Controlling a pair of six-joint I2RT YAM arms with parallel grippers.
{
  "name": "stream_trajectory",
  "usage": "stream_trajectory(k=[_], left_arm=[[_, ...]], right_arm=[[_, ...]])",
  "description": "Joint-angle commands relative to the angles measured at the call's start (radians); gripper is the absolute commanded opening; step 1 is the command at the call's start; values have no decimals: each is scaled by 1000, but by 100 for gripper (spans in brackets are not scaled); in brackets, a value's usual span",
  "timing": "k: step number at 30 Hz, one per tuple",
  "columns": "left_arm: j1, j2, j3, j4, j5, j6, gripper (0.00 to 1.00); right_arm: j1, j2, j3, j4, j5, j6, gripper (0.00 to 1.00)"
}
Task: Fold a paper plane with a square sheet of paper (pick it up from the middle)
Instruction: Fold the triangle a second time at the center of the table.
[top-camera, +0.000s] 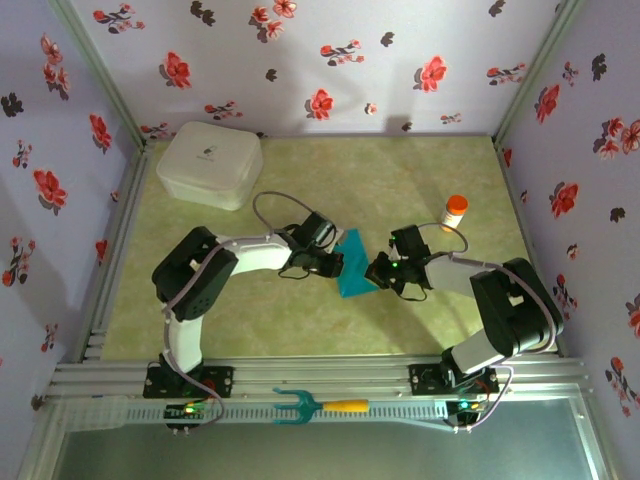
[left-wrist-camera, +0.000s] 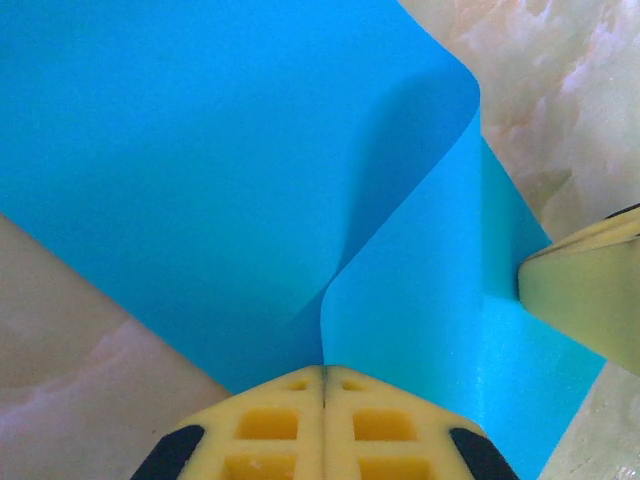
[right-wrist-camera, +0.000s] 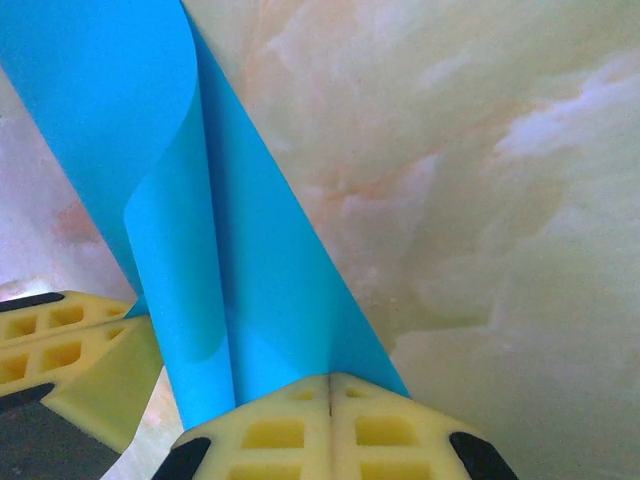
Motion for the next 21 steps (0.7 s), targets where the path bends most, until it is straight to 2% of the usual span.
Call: stream_trajectory(k=[1,21], left_arm=[[5,17,25,-23,-17,31,0],[5,-32,-2,21,-40,36,0]], right_arm=[[9,19,9,-73,46,-7,0],[9,25,9,-79,52,-15,0]])
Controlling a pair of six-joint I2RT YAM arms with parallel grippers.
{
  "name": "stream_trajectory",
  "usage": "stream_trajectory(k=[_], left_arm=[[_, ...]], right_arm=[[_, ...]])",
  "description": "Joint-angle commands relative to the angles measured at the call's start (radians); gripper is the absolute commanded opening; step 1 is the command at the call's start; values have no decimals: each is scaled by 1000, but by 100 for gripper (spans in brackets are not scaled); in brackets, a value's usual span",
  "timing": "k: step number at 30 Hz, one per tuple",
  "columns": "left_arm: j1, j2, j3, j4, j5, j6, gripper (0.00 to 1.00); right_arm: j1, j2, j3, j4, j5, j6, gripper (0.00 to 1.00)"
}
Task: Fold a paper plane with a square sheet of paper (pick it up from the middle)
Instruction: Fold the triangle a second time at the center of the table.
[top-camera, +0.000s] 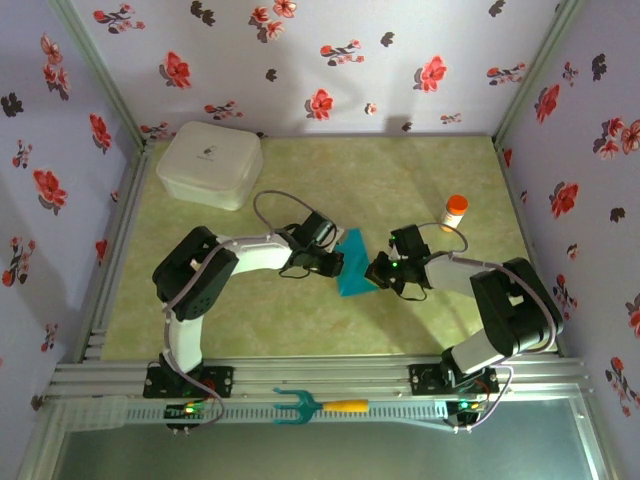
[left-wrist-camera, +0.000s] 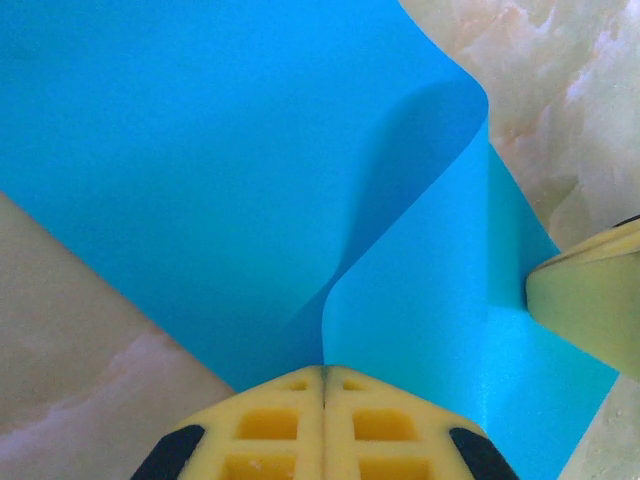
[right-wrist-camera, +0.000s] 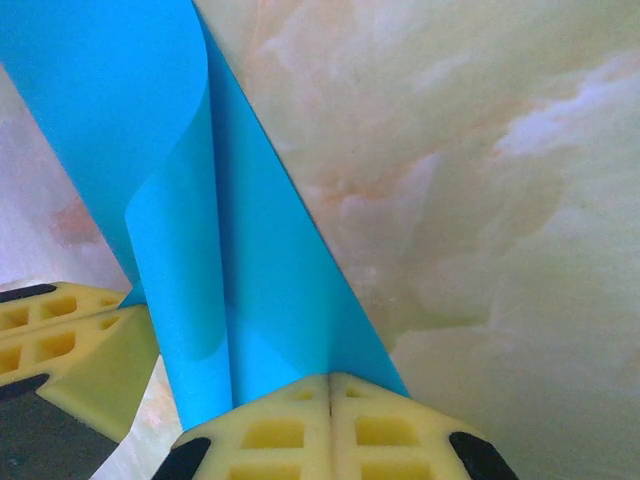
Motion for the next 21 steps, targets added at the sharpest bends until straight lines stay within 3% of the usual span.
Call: stream_trajectory(k=[1,21], left_arm=[[3,-40,-4,12,-22,19,0],[2,13,23,-5,0,40,0]], right_arm=[[9,24,3,-69,50,-14,0],[8,25,4,-68,50,-17,0]])
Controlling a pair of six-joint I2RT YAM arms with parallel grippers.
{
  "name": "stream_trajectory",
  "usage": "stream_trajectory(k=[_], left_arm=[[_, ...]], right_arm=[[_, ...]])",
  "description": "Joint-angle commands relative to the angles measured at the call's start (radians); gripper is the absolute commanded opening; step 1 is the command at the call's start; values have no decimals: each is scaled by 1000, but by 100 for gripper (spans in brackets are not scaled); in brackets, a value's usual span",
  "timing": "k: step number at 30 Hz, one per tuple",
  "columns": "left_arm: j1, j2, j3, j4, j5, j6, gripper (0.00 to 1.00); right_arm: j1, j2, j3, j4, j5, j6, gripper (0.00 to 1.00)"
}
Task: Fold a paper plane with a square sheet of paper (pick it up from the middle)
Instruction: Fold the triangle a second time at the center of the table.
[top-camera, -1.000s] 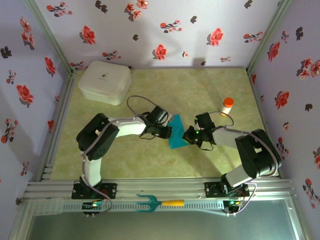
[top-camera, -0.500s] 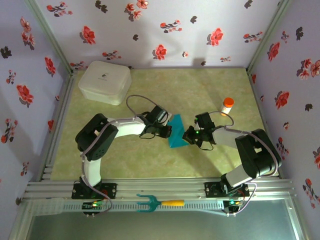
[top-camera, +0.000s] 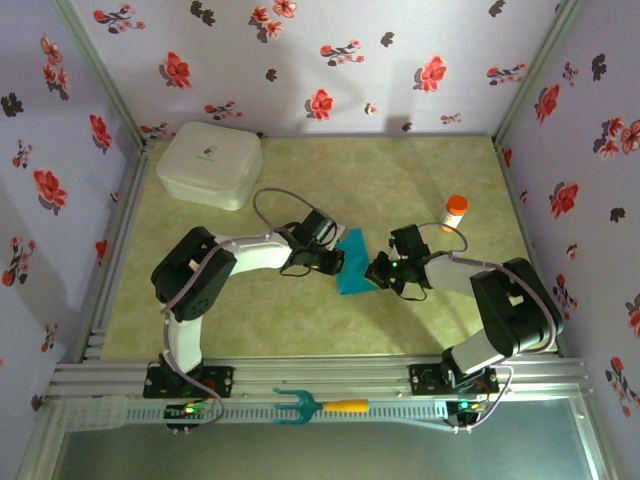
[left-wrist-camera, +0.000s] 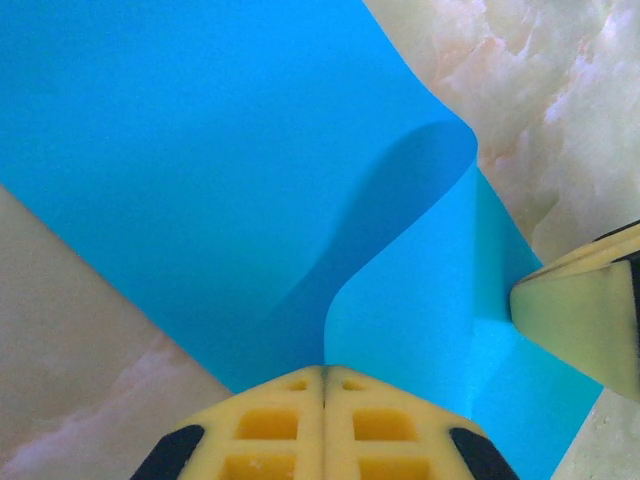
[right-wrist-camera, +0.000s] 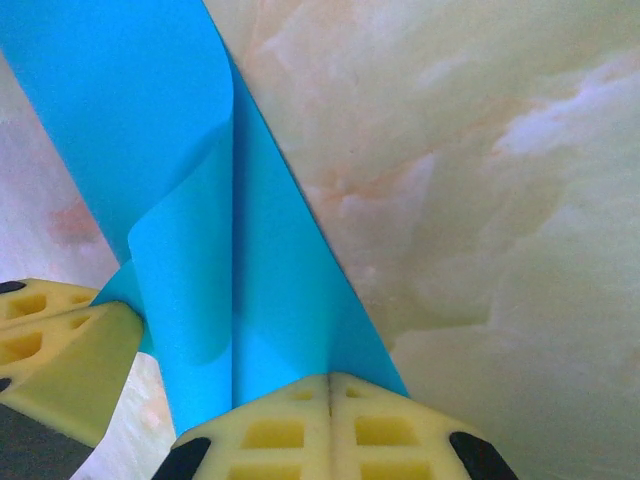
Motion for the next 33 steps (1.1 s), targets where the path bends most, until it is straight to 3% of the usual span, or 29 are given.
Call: stream_trajectory(k=[1,23,33], left_arm=[[1,22,13,-5,8,29,0],[2,48,13,-31,16,32,0],[1,48,17,-36,19,30,0]], right_arm=[[8,26,2,-63,46,-16,0],[4,-29,24,-75,47,-23,2],[5,-94,23,65,-39,61,0]])
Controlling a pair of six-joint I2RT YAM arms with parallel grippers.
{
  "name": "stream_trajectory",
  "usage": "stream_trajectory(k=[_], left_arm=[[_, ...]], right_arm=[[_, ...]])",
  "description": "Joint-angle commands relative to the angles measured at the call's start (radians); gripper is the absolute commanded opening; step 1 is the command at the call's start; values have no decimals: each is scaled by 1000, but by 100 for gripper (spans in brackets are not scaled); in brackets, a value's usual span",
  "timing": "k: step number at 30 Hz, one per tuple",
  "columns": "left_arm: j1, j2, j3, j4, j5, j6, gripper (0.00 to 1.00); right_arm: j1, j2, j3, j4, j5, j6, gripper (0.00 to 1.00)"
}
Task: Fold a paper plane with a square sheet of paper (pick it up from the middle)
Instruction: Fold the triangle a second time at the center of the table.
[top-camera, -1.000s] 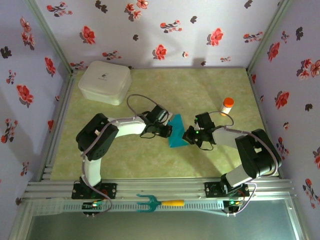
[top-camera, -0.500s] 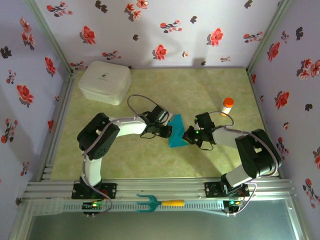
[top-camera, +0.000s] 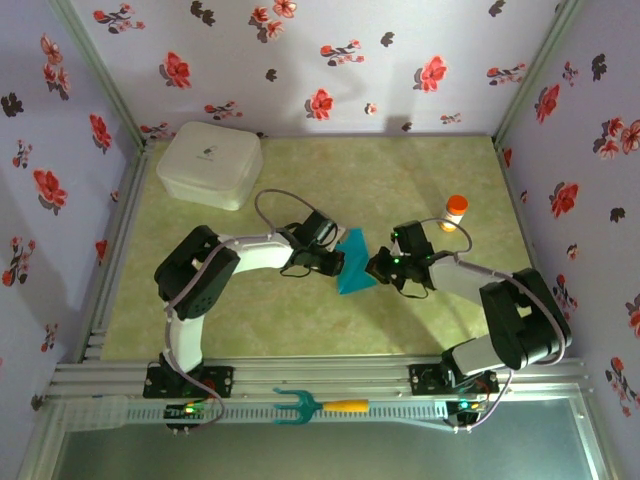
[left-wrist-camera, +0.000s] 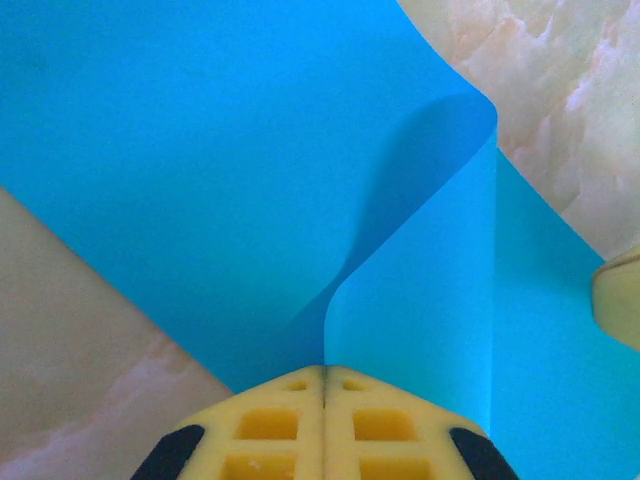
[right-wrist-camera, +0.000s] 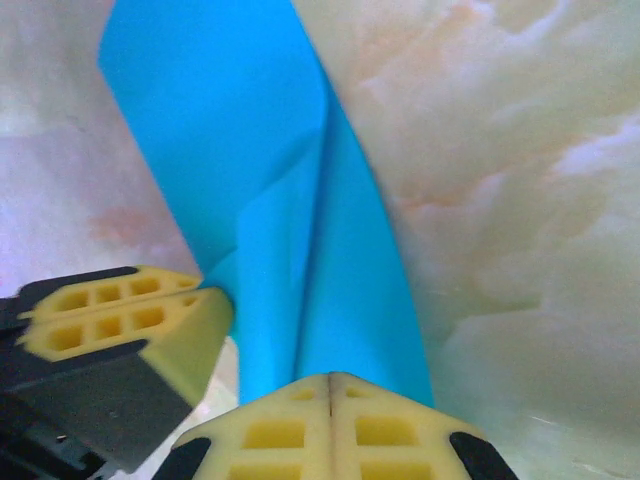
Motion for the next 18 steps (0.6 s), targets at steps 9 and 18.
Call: stream_trajectory(k=[9,18], left_arm=[[0,25,19,-37,42,25,0],[-2,27,30,-50,43,23,0]], right_arm=[[12,17,48,57,-80,54,0],[19,40,14,-51,-39,5,0]])
